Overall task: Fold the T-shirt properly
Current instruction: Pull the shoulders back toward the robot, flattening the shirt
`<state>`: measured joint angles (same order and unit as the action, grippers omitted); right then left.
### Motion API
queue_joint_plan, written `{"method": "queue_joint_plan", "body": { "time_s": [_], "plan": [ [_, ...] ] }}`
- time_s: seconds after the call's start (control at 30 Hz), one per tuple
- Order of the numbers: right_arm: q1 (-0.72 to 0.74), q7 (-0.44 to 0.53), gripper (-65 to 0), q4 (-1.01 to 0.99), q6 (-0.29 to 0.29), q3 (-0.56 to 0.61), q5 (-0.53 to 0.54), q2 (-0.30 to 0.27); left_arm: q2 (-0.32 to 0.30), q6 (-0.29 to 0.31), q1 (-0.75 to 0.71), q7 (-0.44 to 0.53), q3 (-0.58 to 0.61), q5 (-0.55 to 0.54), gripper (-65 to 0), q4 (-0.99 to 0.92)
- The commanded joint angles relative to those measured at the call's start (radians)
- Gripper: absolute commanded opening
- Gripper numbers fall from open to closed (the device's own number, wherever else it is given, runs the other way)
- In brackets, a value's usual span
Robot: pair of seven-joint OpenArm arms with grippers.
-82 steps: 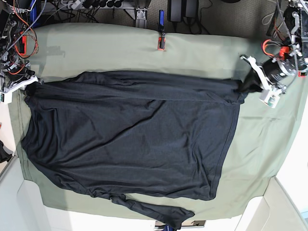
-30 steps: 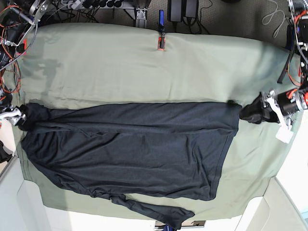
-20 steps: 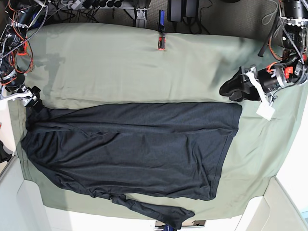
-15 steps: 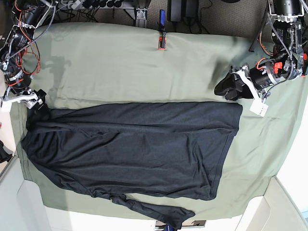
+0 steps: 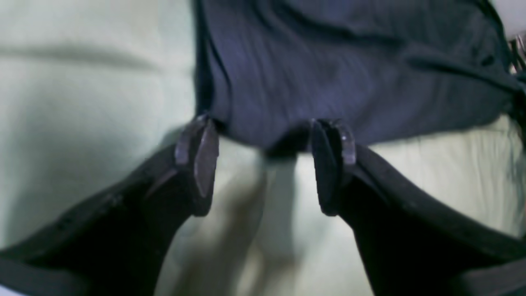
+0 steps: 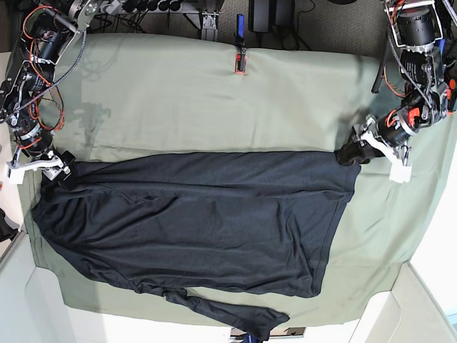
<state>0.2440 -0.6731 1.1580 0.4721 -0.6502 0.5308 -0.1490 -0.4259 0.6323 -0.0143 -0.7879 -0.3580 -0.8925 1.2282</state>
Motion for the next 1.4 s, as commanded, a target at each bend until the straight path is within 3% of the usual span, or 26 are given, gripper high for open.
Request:
{"method": "queue_joint_plan", "body": {
  "time_s": [0.0, 0.27, 0.43, 0.5, 0.63, 0.67, 0.9, 1.13, 1.37],
  "plan": [
    [0.016, 0.007, -22.2, 0.010, 0.003, 0.004, 0.006, -0.011, -0.017, 0.000, 0.035, 0.014, -0.005, -0.007, -26.6, -0.008],
    [0.016, 0.035, -22.3, 0.010, 0.004, 0.010, -0.004, -0.003, 0.002, 0.000, 0.134, 0.023, 0.008, 0.046, -29.1, -0.184],
    [0.041, 0.099, -22.4, -0.016, 0.003, 0.102, -0.101, 0.006, 0.002, 0.066, 0.136, 0.025, 0.040, 0.051, -56.5, -0.198],
    [0.060, 0.101, -28.2, -0.023, 0.003, 0.139, -0.134, 0.006, -0.002, 0.066, 0.142, 0.026, 0.040, 0.051, -64.4, -0.195],
    [0.092, 0.086, -62.8, -0.023, 0.003, 0.159, -0.169, 0.005, -0.031, 0.066, 0.146, 0.017, 0.040, 0.051, -65.0, -0.163],
    [0.096, 0.066, -65.0, -0.023, 0.003, 0.159, -0.168, 0.000, -0.045, 0.066, 0.146, 0.009, 0.040, 0.051, -65.0, -0.151],
    [0.044, -0.083, -65.0, 0.113, 0.014, 0.152, -0.077, -0.013, -0.167, 0.066, 0.092, -0.045, 0.040, 0.005, -65.0, 0.003],
    [-0.092, -0.152, -65.0, 0.266, 0.027, 0.152, 0.011, -0.046, -0.269, 0.066, -0.075, -0.070, 0.034, -0.017, -65.0, 0.173],
    [-0.294, -0.192, -65.0, 0.452, 0.033, 0.151, 0.035, -0.073, -0.300, 0.066, -0.294, -0.092, -0.097, -0.056, -65.0, 0.329]
  ]
}}
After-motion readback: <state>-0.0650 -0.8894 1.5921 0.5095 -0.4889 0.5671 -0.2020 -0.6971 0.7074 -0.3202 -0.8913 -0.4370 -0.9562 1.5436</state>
